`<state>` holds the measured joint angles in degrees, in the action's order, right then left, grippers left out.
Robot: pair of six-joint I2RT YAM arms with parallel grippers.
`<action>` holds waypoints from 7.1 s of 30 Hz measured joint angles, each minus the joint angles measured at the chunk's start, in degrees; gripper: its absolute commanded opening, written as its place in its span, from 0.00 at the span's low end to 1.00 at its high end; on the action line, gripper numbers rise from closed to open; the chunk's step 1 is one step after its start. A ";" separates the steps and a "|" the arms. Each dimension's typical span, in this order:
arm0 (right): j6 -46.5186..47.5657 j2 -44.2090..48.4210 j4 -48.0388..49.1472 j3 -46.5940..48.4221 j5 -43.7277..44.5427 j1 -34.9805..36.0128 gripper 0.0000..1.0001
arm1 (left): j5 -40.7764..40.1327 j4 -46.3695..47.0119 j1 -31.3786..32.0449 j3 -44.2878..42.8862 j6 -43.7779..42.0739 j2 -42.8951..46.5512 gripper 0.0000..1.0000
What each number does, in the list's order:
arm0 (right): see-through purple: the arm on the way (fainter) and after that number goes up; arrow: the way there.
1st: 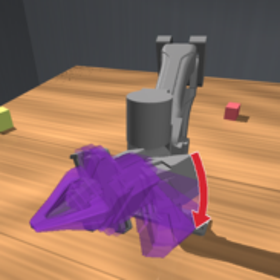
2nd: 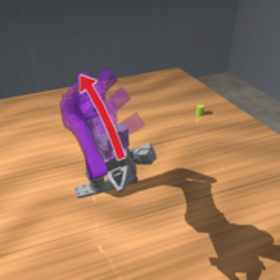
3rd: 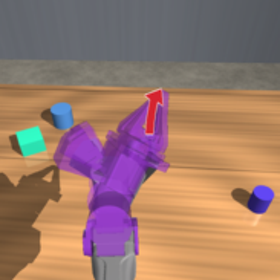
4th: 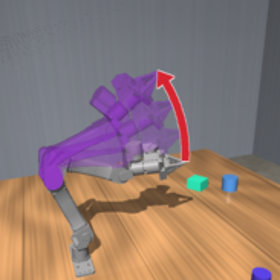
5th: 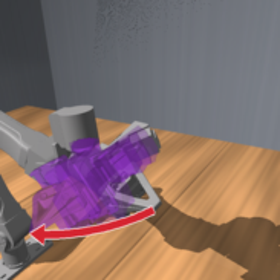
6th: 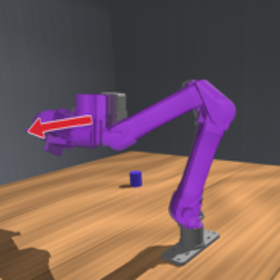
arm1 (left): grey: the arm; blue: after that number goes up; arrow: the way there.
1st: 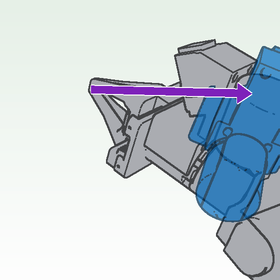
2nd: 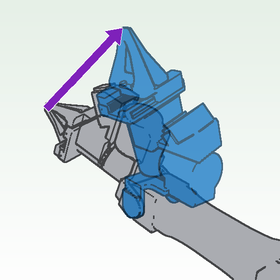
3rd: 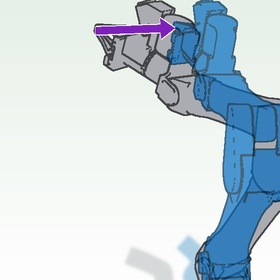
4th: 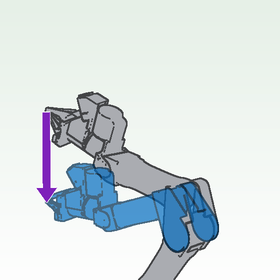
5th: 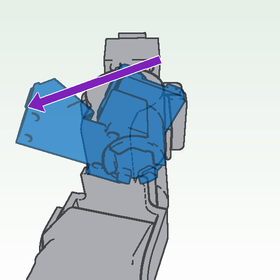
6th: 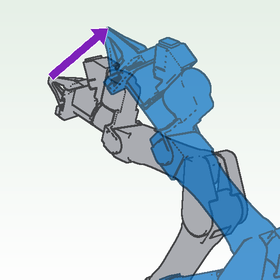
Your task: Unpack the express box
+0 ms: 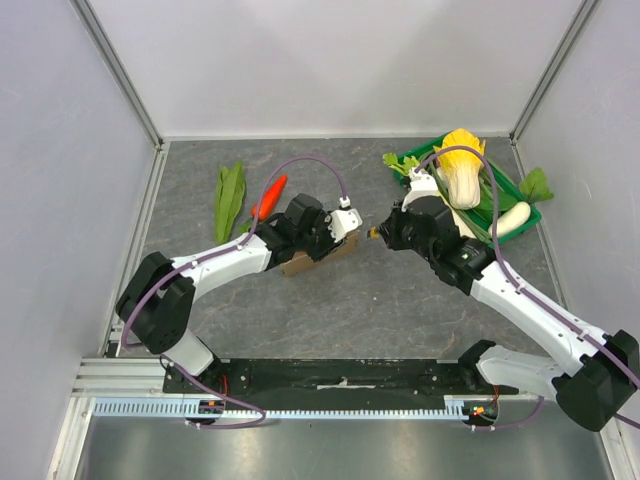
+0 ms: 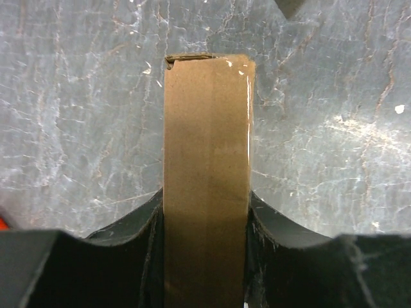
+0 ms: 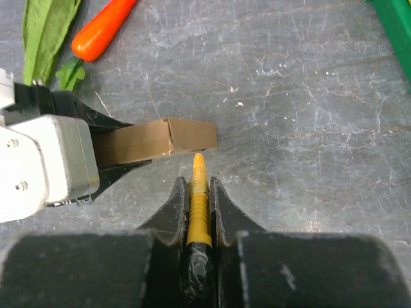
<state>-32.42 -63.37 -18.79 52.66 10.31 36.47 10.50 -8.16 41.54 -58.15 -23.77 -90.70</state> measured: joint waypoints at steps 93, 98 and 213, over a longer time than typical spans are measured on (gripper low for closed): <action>7.52 1.46 5.46 -1.14 -5.07 -0.46 0.00 | 1.90 -3.32 -3.69 -4.15 3.19 -3.48 0.44; 7.45 3.43 4.46 -0.33 -3.37 -0.33 0.00 | 2.14 -3.43 -4.48 -4.55 5.27 -3.72 0.91; 9.29 -32.06 15.91 18.10 -9.86 1.18 0.00 | 22.73 -5.73 -23.74 -0.55 54.05 -1.64 0.57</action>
<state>-23.14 -95.44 -2.87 70.76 0.45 37.65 33.23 -13.89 17.80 -58.70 30.28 -92.33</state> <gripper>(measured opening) 0.130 0.578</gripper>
